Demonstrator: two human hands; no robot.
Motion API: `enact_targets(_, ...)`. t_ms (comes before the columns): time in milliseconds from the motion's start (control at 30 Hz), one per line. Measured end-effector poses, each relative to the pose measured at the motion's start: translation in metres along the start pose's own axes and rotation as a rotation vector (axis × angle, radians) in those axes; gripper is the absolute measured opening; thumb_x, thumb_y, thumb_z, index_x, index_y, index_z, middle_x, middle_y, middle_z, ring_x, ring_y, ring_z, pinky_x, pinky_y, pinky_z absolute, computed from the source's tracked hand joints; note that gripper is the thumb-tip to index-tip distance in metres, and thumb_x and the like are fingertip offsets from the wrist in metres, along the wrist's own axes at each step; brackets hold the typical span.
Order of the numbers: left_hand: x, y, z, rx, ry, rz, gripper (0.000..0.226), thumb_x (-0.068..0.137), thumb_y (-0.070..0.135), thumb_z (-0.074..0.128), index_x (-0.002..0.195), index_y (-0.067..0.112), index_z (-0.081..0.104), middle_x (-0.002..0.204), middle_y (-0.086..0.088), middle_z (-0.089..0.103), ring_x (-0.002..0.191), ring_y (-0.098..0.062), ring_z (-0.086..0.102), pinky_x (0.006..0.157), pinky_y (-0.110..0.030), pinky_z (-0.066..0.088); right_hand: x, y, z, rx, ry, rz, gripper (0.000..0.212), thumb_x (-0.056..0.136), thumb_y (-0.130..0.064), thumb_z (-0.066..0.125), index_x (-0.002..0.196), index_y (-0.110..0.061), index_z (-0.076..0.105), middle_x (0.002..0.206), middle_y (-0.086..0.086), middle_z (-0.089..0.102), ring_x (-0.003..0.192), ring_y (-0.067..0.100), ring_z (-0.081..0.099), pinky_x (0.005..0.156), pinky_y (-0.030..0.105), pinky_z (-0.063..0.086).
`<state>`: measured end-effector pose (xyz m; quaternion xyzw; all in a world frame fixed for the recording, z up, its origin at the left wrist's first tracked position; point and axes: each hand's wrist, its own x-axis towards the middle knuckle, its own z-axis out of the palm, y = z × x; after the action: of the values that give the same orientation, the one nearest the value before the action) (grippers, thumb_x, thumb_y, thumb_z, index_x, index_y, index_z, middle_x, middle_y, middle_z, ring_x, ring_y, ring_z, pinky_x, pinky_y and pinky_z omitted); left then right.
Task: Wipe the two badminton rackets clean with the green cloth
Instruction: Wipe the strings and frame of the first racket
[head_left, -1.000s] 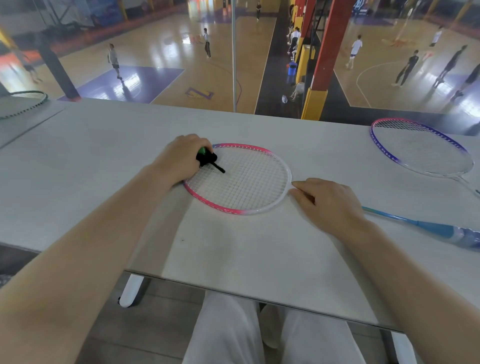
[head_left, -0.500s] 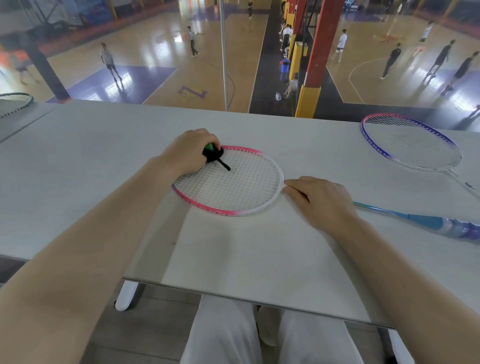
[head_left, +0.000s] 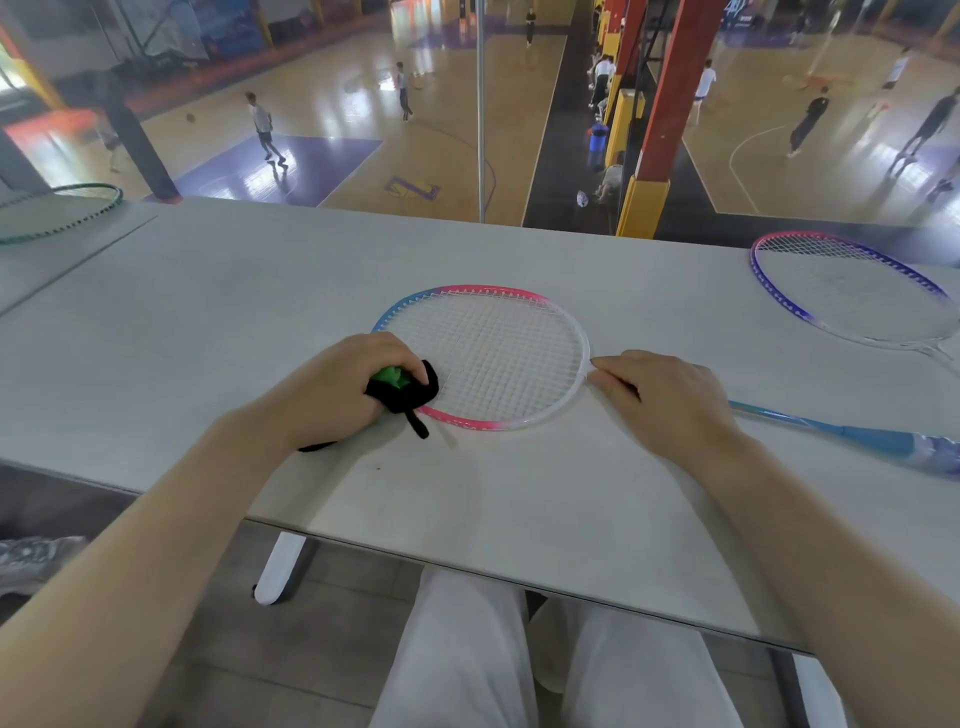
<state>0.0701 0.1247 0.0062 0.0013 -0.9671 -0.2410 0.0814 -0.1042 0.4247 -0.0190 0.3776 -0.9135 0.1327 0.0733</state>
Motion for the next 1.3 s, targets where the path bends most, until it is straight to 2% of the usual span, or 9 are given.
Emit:
enact_targets(133,0.011,-0.001,-0.003,-0.013,0.048,-0.022,0.051,0.076,-0.011,0.058,0.098,0.035,0.064,0.101,0.026,0.058,0.098,0.016,0.050,0.086,0.001,0.031,0.000,-0.001,0.000,0.002,-0.001,0.006,0.040,0.100,-0.049,0.032,0.100,-0.026,0.065,0.085,-0.008,0.061,0.082,0.017,0.059,0.070,0.033,0.048)
enact_targets(200,0.026,-0.005,-0.004,0.013,0.057,-0.051,0.049,0.077,-0.010,0.058,0.098,0.034,0.065,0.097,0.025,0.058,0.094,0.012,0.051,0.085,-0.001,0.033,0.000,0.000,0.001,0.004,0.003,0.003,0.040,0.100,-0.049,0.033,0.096,-0.026,0.065,0.081,-0.007,0.059,0.079,0.017,0.058,0.068,0.033,0.048)
enact_targets(333,0.056,-0.022,-0.004,0.103,0.106,-0.139,0.050,0.075,-0.010,0.055,0.102,0.029,0.068,0.103,0.006,0.060,0.101,-0.017,0.053,0.091,-0.033,0.043,0.001,0.002,0.001,-0.015,-0.009,-0.003,0.039,0.100,-0.049,0.033,0.092,-0.026,0.064,0.077,-0.006,0.056,0.075,0.016,0.056,0.066,0.032,0.045)
enact_targets(433,0.077,-0.032,-0.002,0.169,0.130,-0.166,0.051,0.074,-0.011,0.051,0.106,0.024,0.067,0.103,0.001,0.059,0.102,-0.024,0.051,0.088,-0.036,0.042,0.002,0.002,0.001,-0.016,-0.006,-0.004,0.039,0.100,-0.050,0.033,0.092,-0.027,0.064,0.077,-0.007,0.056,0.076,0.016,0.057,0.067,0.032,0.046)
enact_targets(567,0.106,-0.036,-0.001,0.213,0.144,-0.179,0.039,0.079,-0.005,0.054,0.103,0.022,0.067,0.105,-0.004,0.062,0.102,-0.030,0.053,0.090,-0.042,0.045,0.001,0.002,0.001,-0.020,-0.015,-0.017,0.038,0.101,-0.050,0.032,0.092,-0.028,0.062,0.078,-0.007,0.056,0.077,0.017,0.057,0.066,0.033,0.045)
enact_targets(700,0.130,-0.035,0.002,0.167,0.170,-0.238,0.032,0.082,-0.002,0.054,0.100,0.021,0.069,0.105,-0.004,0.064,0.100,-0.027,0.056,0.083,-0.037,0.045,0.002,0.002,0.000,-0.016,-0.026,-0.022,0.039,0.101,-0.049,0.030,0.097,-0.030,0.064,0.081,-0.008,0.057,0.080,0.017,0.058,0.068,0.033,0.046)
enact_targets(833,0.139,-0.027,0.012,0.195,0.219,-0.210,0.027,0.084,0.001,0.057,0.100,0.020,0.068,0.101,-0.004,0.061,0.098,-0.028,0.054,0.079,-0.037,0.043,0.001,0.001,0.001,0.001,-0.019,-0.014,0.038,0.102,-0.047,0.031,0.105,-0.032,0.066,0.085,-0.009,0.059,0.085,0.018,0.060,0.070,0.033,0.046)
enact_targets(1100,0.101,-0.030,0.001,0.182,0.141,-0.183,0.045,0.075,-0.009,0.052,0.103,0.023,0.067,0.103,-0.001,0.060,0.102,-0.026,0.054,0.090,-0.042,0.046,0.001,0.000,0.001,-0.008,-0.026,0.015,0.041,0.100,-0.050,0.030,0.107,-0.032,0.066,0.091,-0.009,0.062,0.092,0.018,0.061,0.072,0.033,0.047)
enact_targets(1300,0.050,-0.017,-0.005,0.146,0.120,-0.210,0.049,0.072,-0.012,0.052,0.102,0.023,0.067,0.100,0.004,0.058,0.101,-0.022,0.053,0.088,-0.035,0.043,0.000,-0.002,-0.001,-0.012,-0.020,0.027,0.043,0.100,-0.050,0.028,0.105,-0.031,0.066,0.088,-0.009,0.061,0.090,0.018,0.061,0.072,0.034,0.047)
